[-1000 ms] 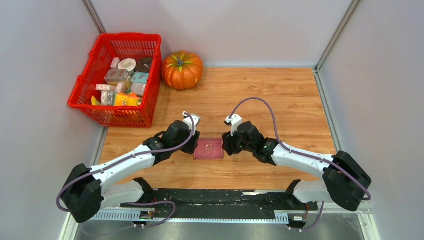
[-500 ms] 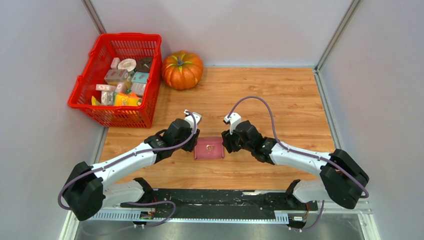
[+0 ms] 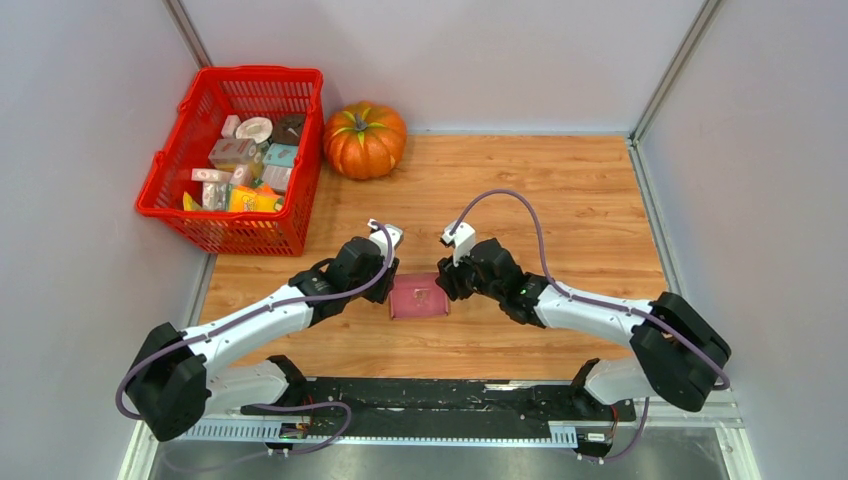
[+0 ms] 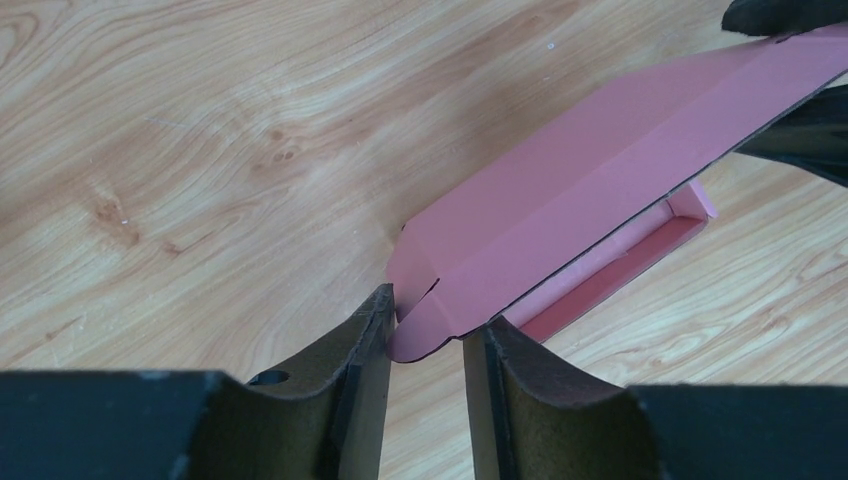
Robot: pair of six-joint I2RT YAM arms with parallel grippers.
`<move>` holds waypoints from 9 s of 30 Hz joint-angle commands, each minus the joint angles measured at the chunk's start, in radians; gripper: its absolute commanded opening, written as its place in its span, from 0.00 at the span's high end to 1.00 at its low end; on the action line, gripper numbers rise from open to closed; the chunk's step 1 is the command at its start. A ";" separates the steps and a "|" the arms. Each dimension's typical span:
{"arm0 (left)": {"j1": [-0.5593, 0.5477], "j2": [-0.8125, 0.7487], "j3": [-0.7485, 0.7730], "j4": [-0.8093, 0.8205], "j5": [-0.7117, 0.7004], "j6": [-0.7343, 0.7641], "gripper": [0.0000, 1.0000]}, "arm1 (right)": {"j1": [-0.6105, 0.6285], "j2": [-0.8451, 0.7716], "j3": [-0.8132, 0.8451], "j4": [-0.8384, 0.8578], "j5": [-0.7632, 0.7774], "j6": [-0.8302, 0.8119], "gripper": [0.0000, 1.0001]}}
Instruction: Fold the paper box
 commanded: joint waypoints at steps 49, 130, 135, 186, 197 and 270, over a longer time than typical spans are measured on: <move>-0.035 0.161 0.099 0.165 -0.209 -0.380 1.00 | 0.218 0.230 0.242 -0.115 0.852 0.524 1.00; -0.288 -0.303 -0.231 -0.034 -0.220 -0.466 0.53 | 0.051 0.119 0.047 -0.124 0.259 0.553 0.12; -0.230 -0.277 -0.100 -0.128 -0.120 -0.437 0.55 | 0.055 0.115 0.029 -0.120 0.236 0.499 0.11; 0.000 -0.021 -0.003 0.037 0.118 -0.354 0.57 | -0.089 0.081 -0.091 -0.085 -0.093 0.386 0.69; 0.103 -0.082 -0.098 0.041 0.109 -0.417 0.35 | -0.113 0.067 -0.154 -0.057 -0.082 0.404 0.79; 0.198 0.086 -0.195 0.426 0.362 -0.584 0.25 | -0.218 0.170 -0.036 -0.023 -0.260 0.415 0.72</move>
